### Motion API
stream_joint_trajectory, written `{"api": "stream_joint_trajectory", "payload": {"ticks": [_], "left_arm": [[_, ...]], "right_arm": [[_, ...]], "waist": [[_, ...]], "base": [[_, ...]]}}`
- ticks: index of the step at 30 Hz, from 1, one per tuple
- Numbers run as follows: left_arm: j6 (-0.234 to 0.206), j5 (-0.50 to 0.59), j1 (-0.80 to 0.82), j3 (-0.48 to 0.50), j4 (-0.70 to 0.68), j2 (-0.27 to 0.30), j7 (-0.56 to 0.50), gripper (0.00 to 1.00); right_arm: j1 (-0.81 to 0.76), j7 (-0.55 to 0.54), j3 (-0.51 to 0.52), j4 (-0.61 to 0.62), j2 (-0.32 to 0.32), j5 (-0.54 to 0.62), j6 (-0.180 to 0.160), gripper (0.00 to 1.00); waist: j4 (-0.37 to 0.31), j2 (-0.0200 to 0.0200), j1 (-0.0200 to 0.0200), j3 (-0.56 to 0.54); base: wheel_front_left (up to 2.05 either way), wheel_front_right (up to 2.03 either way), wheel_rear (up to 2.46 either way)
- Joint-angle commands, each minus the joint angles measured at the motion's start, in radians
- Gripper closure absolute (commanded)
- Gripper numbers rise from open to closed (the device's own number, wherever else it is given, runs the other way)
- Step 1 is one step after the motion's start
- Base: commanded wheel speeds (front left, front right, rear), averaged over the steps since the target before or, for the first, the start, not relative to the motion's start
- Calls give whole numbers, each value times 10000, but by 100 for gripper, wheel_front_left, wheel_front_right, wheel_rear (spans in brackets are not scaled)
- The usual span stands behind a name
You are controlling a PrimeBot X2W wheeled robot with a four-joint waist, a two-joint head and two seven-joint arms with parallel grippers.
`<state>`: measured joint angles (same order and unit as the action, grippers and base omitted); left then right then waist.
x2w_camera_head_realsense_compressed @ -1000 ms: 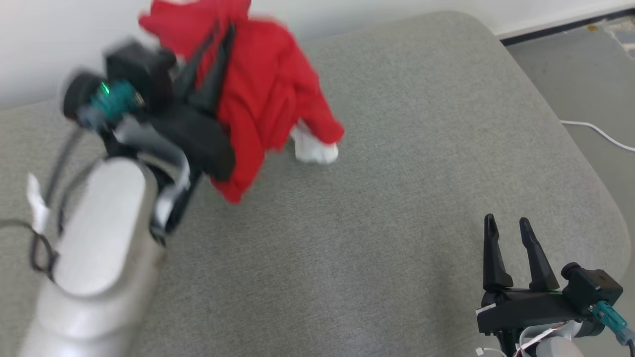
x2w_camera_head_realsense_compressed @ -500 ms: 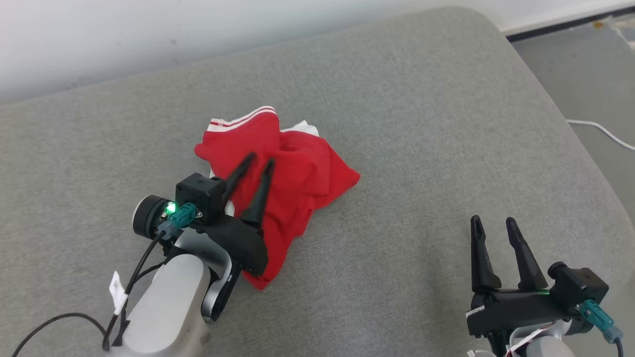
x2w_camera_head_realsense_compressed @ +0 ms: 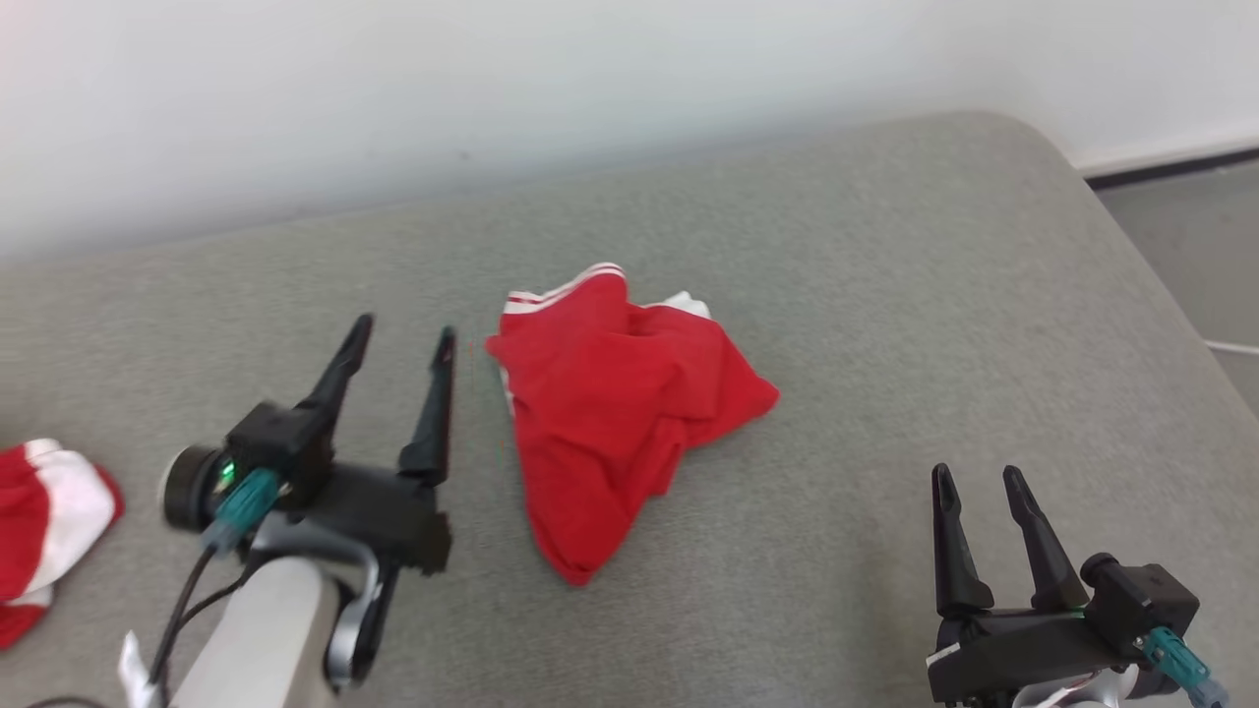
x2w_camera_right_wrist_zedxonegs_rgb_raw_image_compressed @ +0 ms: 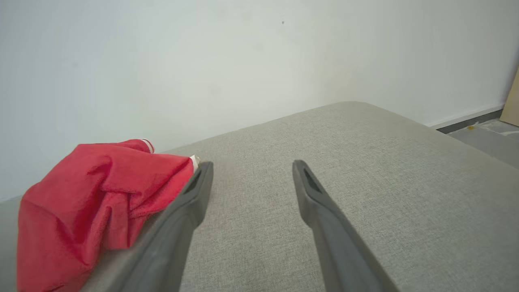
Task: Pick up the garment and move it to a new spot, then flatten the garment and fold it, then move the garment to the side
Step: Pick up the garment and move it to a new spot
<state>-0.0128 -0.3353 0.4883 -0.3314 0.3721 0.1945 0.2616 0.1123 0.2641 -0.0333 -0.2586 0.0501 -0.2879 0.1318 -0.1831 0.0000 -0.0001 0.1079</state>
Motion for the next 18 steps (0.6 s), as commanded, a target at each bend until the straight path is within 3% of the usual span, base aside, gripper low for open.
{"api": "stream_joint_trajectory", "payload": {"ticks": [1, 12, 18], "left_arm": [[-90, 113, -290, 89, -137, 104, 31, 0], [-911, 122, -3016, 1776, -2449, 455, 29, 0], [-830, 370, -4293, 2357, -3026, 322, 30, 0]], "right_arm": [[-186, 4, 26, 29, 3, 90, -21, 0], [-456, -114, 5, 299, 5, 151, -21, 0], [-566, -194, -20, 406, 5, 186, -21, 0]], "waist": [[471, 0, 1, -385], [1172, 0, 1, -747], [1404, 0, 1, -834]], "base": [[0, 0, 0], [0, 0, 0], [0, 0, 0]]}}
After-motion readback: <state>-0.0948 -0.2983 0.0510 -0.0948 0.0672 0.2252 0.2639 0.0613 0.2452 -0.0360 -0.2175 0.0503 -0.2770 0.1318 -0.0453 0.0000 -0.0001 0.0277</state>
